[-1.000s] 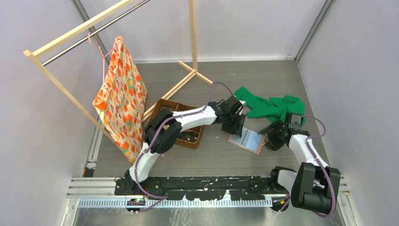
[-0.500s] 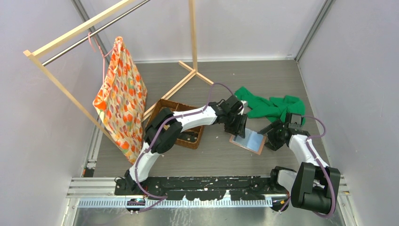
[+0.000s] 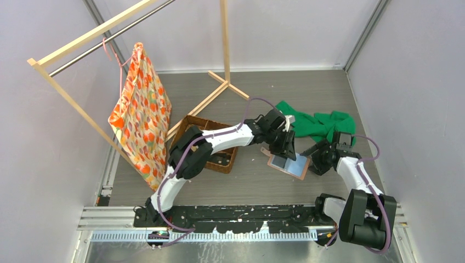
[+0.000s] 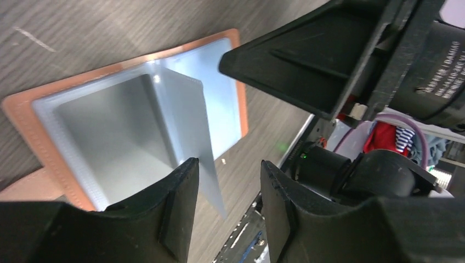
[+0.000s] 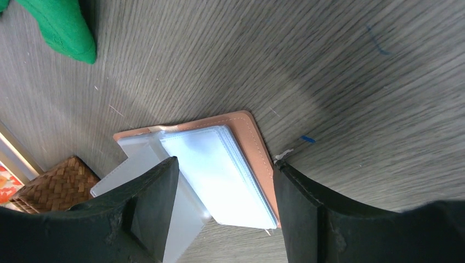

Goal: Take the credit cards out of the card holder
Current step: Remove the credit card from the card holder.

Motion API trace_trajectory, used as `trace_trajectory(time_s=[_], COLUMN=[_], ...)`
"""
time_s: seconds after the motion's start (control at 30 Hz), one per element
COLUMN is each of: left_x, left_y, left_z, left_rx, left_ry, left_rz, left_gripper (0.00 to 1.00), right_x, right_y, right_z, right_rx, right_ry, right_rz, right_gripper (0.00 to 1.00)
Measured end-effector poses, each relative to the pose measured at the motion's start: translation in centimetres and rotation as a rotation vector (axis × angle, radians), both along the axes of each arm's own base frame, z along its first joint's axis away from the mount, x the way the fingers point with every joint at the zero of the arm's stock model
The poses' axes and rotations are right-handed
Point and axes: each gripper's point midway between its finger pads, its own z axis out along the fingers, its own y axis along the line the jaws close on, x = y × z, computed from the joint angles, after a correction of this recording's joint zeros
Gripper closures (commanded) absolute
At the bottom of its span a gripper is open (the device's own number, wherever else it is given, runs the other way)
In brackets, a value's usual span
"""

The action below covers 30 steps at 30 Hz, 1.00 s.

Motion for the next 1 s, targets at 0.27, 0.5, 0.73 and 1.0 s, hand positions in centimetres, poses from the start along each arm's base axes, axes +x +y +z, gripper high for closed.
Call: trace_trajectory(time_s=[0.27, 0.5, 0.73, 1.0], left_x=[-2.6, -4.4, -4.1, 0.2], left_y=[-2.2, -3.6, -2.9, 2.1], left_z=[1.2, -0.3, -0.4, 3.5], left_rx=[-0.081, -0.100, -0.097, -0.141], left_ry=[0.048, 0.092, 0.077, 0.056], left_rz=[-0.056, -0.084, -0.090, 0.017], left_gripper=[0.53, 0.54, 0.54, 0.54], right_x=[-0.8, -0.5, -0.7, -0.4], right_y=[-0.3, -2.9, -4.2, -3.3], right_z=[0.3, 2.6, 4.7, 5.5], right_rx=[-0.014, -0.075, -0.109, -0.073], right_ry=[0.028, 0.006, -0.029, -0.056], right_rz=[-0.022, -0.127, -0.182, -0.141], right_gripper=[0.32, 0.32, 0.32, 0.33])
